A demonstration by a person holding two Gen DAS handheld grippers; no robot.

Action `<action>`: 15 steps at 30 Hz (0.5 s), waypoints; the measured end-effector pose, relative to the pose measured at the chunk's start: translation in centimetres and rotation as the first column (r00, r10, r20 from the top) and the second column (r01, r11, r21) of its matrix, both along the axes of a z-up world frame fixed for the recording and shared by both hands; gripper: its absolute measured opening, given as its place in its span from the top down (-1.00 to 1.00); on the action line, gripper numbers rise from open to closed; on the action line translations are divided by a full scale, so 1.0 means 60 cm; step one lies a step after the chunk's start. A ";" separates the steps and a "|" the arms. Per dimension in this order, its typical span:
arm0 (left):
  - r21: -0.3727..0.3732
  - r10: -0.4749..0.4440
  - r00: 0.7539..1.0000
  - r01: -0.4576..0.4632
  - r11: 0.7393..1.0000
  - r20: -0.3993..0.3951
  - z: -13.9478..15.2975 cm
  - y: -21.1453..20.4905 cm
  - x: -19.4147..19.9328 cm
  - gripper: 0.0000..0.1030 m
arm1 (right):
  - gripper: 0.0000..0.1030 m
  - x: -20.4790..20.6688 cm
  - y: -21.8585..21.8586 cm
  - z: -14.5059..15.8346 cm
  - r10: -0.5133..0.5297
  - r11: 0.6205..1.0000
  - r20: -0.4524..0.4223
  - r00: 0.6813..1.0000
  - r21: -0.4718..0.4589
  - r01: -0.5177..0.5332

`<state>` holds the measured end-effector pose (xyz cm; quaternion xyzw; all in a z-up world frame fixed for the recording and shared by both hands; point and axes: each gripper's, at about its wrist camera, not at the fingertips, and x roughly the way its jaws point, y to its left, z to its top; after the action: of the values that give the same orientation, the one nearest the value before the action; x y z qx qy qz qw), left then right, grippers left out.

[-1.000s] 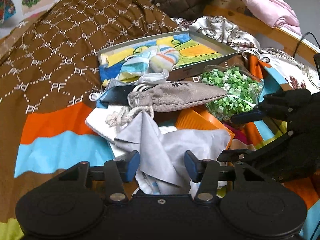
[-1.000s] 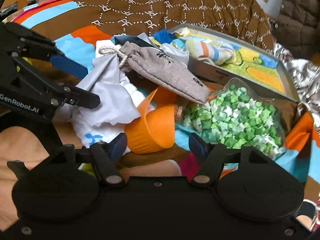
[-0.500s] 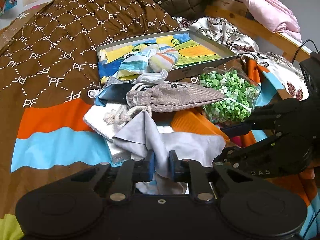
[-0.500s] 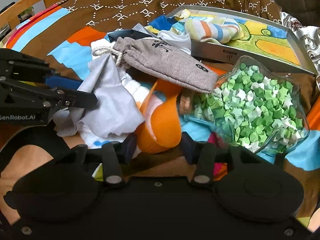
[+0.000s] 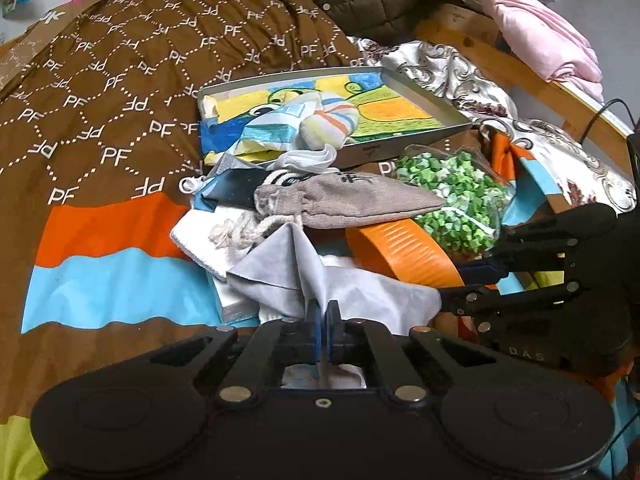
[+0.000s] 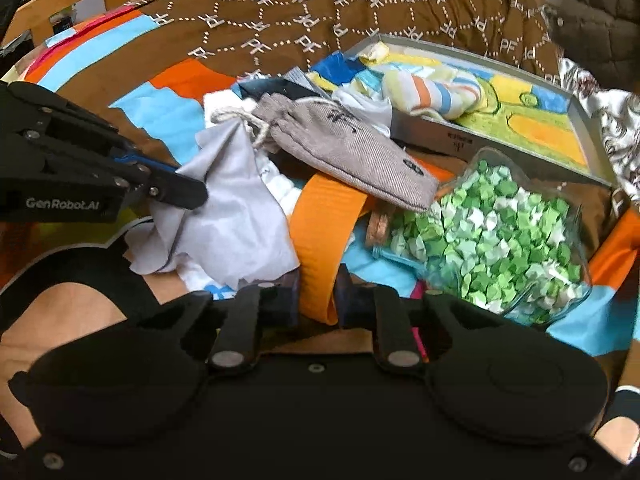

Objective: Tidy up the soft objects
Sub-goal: 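Carry the white cloth and orange strap over the tray and release them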

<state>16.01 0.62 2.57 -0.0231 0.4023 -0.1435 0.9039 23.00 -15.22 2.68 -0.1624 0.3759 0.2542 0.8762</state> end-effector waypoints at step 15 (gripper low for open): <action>-0.022 -0.169 0.986 0.169 0.985 0.004 0.036 -0.023 -0.072 1.00 | 0.92 -0.091 -0.037 0.083 0.039 0.999 0.073 0.997 0.020 -0.041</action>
<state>11.71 -0.77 4.75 0.0011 0.4003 -0.2241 0.8886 17.55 -17.44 7.67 -0.1694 0.3376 0.2697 0.8858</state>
